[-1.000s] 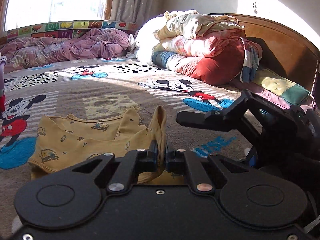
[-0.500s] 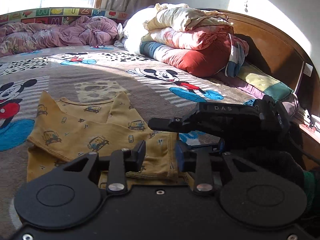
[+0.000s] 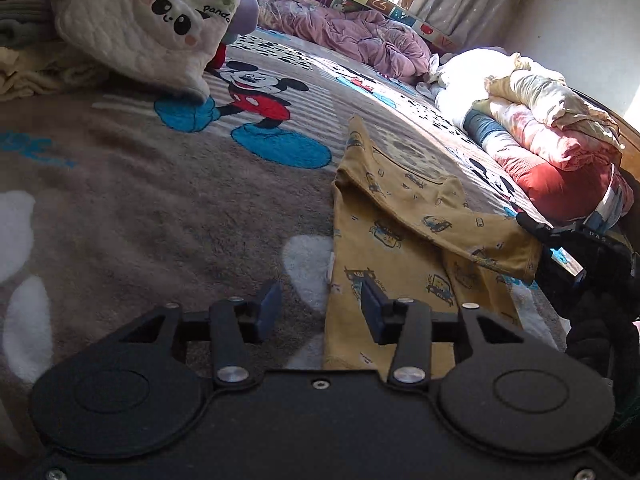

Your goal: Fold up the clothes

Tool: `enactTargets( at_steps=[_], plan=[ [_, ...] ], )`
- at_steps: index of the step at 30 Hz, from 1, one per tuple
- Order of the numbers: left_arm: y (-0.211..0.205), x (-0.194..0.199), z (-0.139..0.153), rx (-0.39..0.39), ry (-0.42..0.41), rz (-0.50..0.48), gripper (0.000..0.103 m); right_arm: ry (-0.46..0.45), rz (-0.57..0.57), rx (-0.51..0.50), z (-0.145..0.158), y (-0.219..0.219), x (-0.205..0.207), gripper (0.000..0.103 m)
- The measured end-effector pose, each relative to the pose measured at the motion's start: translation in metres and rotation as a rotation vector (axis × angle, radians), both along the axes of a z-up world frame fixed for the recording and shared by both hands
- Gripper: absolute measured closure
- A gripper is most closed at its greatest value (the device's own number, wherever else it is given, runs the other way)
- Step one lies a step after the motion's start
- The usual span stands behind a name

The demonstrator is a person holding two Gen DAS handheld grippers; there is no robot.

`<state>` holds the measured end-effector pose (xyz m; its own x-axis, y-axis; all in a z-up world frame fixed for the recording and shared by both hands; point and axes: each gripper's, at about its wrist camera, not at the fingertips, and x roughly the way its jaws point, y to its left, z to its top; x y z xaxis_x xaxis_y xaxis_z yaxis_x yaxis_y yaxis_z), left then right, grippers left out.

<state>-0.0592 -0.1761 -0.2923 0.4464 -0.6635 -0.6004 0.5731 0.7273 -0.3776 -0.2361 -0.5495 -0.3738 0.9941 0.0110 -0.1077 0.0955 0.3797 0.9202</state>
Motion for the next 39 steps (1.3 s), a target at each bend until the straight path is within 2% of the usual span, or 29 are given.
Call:
enactTargets(
  at_steps=[3, 4, 5, 6, 10, 14, 17, 20, 24, 29, 39],
  plan=[
    [0.0, -0.017, -0.007, 0.018, 0.009, 0.032, 0.066, -0.03, -0.016, 0.018, 0.002, -0.007, 0.003, 0.094],
    [-0.002, -0.022, -0.008, 0.026, 0.0, 0.042, 0.075, -0.04, -0.018, 0.023, 0.002, -0.01, 0.005, 0.094],
    [-0.006, -0.026, -0.007, 0.037, -0.012, 0.053, 0.096, -0.047, -0.019, 0.024, 0.003, -0.012, 0.007, 0.094],
    [-0.01, -0.03, -0.007, 0.054, -0.037, 0.059, 0.099, -0.055, -0.02, 0.025, 0.004, -0.014, 0.009, 0.094],
    [-0.034, -0.055, -0.002, 0.154, -0.196, 0.02, 0.1, -0.091, -0.026, 0.04, 0.007, -0.022, 0.013, 0.094],
    [-0.064, -0.092, -0.004, 0.318, -0.461, -0.106, 0.1, -0.112, -0.031, 0.056, 0.007, -0.03, 0.01, 0.094],
    [-0.077, -0.111, -0.009, 0.378, -0.569, -0.186, 0.1, -0.118, -0.041, 0.06, 0.006, -0.036, 0.006, 0.094],
    [-0.085, -0.123, -0.016, 0.433, -0.642, -0.243, 0.1, -0.139, -0.061, 0.072, 0.006, -0.042, -0.003, 0.094],
    [-0.093, -0.129, -0.026, 0.502, -0.681, -0.294, 0.1, -0.149, -0.075, 0.077, 0.005, -0.048, -0.012, 0.094],
    [-0.094, -0.122, -0.018, 0.447, -0.654, -0.286, 0.1, -0.15, -0.097, 0.084, 0.002, -0.053, -0.02, 0.094],
    [-0.106, -0.132, -0.01, 0.386, -0.626, -0.285, 0.101, -0.163, -0.109, 0.071, 0.003, -0.052, -0.026, 0.094]
  ],
)
